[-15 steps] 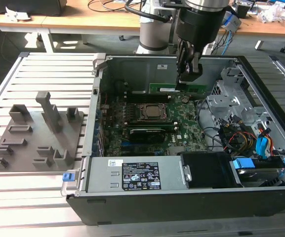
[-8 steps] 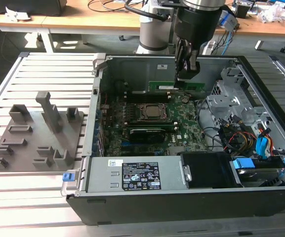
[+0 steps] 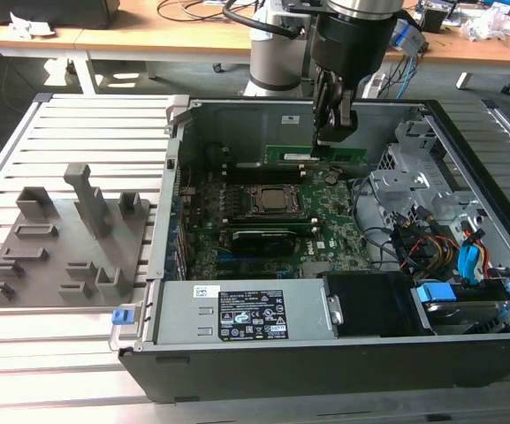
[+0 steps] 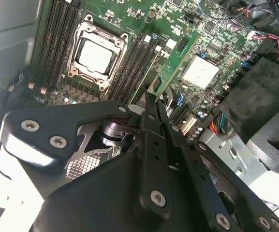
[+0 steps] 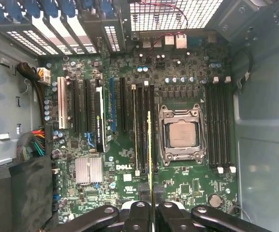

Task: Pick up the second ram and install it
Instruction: 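Insert the second ram into the second slot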

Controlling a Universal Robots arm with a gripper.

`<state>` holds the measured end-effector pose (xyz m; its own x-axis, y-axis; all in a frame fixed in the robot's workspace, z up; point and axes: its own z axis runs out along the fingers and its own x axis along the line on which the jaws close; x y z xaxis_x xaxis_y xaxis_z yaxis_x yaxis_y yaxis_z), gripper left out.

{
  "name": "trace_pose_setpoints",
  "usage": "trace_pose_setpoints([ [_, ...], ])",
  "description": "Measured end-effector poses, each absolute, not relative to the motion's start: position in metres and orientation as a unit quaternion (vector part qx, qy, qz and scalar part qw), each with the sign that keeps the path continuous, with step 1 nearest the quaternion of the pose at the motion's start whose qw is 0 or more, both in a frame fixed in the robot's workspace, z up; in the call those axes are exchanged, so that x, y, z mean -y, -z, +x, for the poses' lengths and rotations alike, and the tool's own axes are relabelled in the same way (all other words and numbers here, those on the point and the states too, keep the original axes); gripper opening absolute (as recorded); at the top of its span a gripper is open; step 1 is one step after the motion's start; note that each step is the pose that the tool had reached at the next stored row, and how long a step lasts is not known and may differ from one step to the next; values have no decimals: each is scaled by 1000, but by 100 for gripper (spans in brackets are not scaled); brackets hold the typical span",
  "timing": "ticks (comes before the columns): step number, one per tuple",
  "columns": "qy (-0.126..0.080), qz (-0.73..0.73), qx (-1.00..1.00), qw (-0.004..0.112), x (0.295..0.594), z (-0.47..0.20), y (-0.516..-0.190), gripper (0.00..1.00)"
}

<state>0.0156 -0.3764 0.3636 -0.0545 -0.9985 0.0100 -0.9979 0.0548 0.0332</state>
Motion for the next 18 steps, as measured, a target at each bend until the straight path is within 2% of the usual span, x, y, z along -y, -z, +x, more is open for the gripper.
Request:
trace_pose_setpoints([
  [14, 9, 687, 726, 15, 376, 6, -359, 13],
  [18, 9, 687, 726, 15, 376, 5, -349, 13],
])
